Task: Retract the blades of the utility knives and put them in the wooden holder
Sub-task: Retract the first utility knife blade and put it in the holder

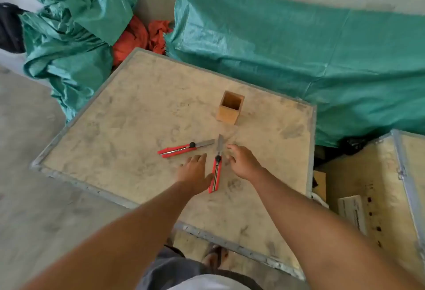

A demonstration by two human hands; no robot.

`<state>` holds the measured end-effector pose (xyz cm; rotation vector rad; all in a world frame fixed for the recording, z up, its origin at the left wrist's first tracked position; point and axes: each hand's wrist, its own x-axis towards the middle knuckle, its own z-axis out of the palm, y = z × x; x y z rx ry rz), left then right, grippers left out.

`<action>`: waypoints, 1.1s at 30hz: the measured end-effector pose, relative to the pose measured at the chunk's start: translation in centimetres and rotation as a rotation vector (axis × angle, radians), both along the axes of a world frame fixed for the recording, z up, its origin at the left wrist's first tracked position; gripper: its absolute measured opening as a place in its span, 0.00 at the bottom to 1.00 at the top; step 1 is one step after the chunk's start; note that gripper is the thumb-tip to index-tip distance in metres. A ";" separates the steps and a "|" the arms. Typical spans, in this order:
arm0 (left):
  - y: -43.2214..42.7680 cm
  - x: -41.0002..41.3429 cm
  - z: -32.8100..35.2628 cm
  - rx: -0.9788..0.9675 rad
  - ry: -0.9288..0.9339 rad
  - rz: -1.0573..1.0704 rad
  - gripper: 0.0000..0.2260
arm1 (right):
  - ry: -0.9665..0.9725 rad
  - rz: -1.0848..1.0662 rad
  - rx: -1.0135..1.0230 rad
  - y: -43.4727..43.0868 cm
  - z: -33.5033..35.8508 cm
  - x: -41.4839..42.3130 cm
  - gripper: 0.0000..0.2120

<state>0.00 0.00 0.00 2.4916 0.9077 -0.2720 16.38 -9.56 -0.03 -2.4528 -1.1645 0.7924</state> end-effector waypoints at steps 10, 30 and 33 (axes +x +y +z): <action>-3.3 -1.0 -6.1 -0.103 -0.052 0.004 0.33 | 0.155 -0.168 0.039 1.2 -4.6 -3.3 0.22; -2.5 -2.9 -2.0 -0.562 -0.351 0.131 0.31 | 0.577 -0.522 0.342 -0.7 -0.3 -0.3 0.10; -2.9 -2.8 0.2 -0.574 -0.435 0.099 0.28 | 0.602 -0.458 0.405 -1.5 2.1 0.2 0.11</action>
